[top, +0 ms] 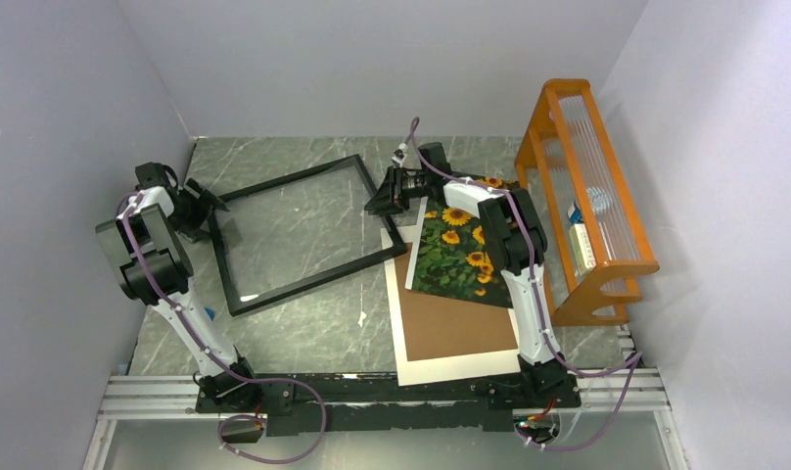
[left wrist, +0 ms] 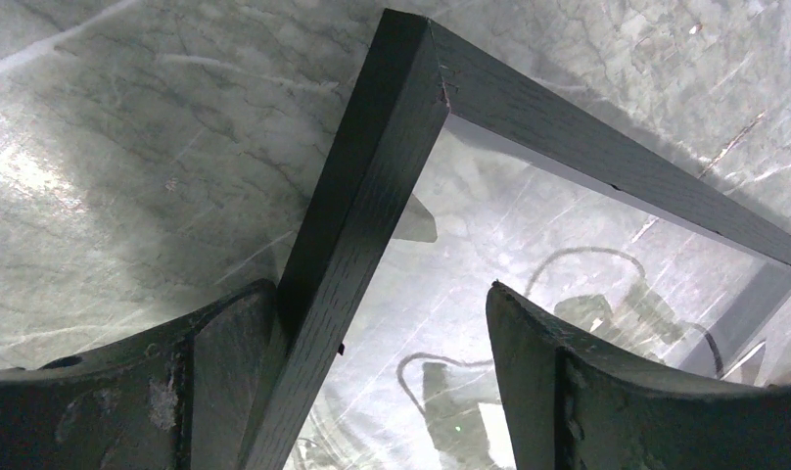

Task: Put the photo into the frame
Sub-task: Adjust the photo frame item on the photo frame.

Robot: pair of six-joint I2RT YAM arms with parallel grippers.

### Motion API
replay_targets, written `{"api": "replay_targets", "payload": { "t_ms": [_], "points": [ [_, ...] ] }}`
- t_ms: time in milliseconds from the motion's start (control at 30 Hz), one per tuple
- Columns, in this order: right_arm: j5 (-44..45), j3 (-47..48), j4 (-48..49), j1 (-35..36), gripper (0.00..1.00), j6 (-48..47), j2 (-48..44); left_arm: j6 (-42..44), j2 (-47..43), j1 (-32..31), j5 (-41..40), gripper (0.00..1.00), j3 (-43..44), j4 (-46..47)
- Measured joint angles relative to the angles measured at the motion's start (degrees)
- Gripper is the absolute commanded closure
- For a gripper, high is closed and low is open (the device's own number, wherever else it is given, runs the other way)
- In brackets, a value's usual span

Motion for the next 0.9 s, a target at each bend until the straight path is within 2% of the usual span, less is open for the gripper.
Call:
{"api": "replay_targets", "payload": {
  "t_ms": [133, 367, 633, 800, 900],
  "points": [
    [-0.02, 0.07, 2.34, 0.11, 0.81, 1.2, 0.74, -0.02, 0.0, 0.0, 0.07, 0.14, -0.02, 0.04],
    [0.0, 0.07, 2.89, 0.33, 0.8, -0.02, 1.95, 0.0, 0.0, 0.15, 0.66, 0.14, -0.07, 0.11],
    [3.3, 1.77, -4.79, 0.81, 0.63, -6.97, 2.27, -0.02, 0.0, 0.15, 0.57, 0.14, -0.11, 0.13],
    [7.69, 5.16, -12.2, 1.07, 0.47, -10.4, 2.29, 0.0, 0.0, 0.15, 0.44, 0.14, -0.11, 0.11],
    [10.21, 7.63, -16.52, 1.2, 0.42, -11.98, 2.29, 0.0, 0.0, 0.15, 0.44, 0.14, -0.11, 0.11]
  ]
}}
